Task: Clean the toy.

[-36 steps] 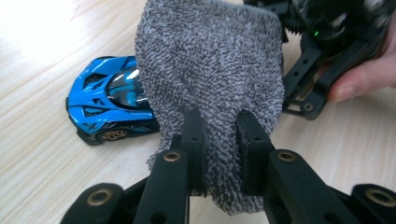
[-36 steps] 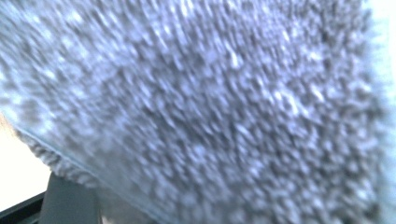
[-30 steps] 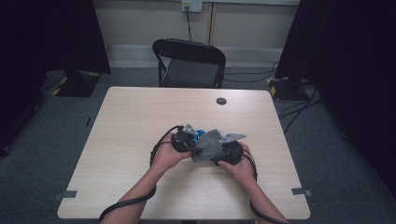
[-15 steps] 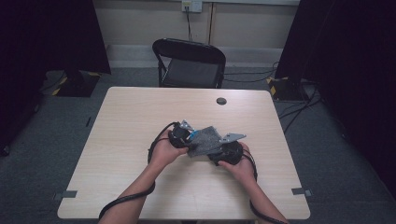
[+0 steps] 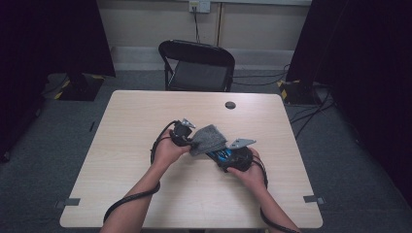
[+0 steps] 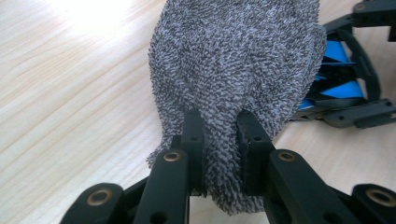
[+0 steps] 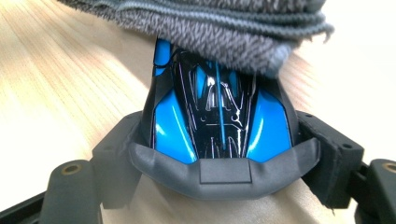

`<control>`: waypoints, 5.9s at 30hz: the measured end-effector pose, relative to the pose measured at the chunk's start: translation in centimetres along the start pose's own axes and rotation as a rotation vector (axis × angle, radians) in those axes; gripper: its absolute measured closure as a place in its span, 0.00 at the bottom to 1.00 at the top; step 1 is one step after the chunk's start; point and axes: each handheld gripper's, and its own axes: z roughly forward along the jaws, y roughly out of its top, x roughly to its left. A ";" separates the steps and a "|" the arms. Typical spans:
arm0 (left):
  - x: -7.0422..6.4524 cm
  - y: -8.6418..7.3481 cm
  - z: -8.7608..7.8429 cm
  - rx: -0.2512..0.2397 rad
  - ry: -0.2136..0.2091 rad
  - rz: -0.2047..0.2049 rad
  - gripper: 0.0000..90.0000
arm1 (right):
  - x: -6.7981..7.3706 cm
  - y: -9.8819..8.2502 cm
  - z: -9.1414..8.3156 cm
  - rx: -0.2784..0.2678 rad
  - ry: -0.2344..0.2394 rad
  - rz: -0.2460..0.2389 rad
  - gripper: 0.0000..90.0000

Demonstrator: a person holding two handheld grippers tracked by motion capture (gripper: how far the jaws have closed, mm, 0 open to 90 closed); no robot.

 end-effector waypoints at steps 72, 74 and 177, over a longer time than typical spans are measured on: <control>2.9 -0.3 -5.8 -0.097 0.024 -0.072 0.85 | 0.0 0.0 0.0 -0.001 0.001 -0.001 0.26; 2.3 -0.2 -5.9 -0.104 0.015 -0.060 0.85 | 0.0 0.0 0.0 -0.001 0.001 -0.001 0.26; -1.0 0.5 0.9 0.016 -0.024 0.012 0.84 | 0.0 0.0 0.0 0.000 0.001 -0.001 0.26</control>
